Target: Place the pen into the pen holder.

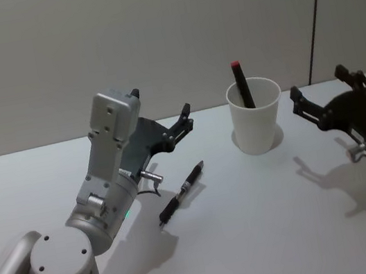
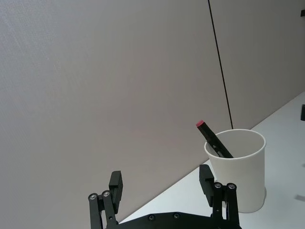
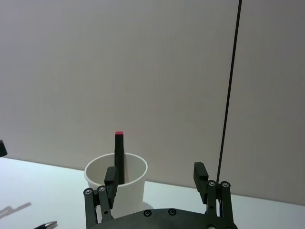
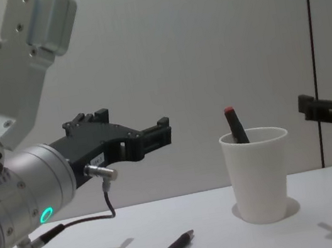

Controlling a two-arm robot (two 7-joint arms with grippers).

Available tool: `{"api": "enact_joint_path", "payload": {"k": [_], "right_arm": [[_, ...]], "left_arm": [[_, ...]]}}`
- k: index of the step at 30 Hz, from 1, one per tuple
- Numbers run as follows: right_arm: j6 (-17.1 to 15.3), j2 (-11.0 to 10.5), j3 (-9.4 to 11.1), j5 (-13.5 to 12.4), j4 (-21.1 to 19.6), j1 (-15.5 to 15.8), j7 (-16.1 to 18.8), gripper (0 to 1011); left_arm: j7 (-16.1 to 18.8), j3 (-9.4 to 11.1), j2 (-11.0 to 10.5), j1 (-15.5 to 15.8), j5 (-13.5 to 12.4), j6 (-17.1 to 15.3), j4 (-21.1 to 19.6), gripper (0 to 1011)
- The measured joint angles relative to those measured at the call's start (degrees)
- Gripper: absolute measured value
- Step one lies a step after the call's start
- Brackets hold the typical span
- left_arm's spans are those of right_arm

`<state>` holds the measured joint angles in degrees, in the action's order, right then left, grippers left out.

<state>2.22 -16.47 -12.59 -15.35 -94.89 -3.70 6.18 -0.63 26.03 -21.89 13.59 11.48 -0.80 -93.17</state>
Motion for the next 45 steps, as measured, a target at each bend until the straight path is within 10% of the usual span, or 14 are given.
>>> {"api": "enact_joint_path", "payload": {"k": [29,45], "right_arm": [[-4.2,-2.9,-0.4,-1.2,-6.3,4.5,-2.4,1001],[-4.2,-2.9,-0.3,-1.1,-6.3,4.5,-2.3,1001]], "left_arm": [[-1.5,-0.3,-0.4,-0.2,1.1,0.1,-0.2,1001],[-6.3,-2.8,-6.4,-4.2,7.3,-3.6,-5.8,1001]]}}
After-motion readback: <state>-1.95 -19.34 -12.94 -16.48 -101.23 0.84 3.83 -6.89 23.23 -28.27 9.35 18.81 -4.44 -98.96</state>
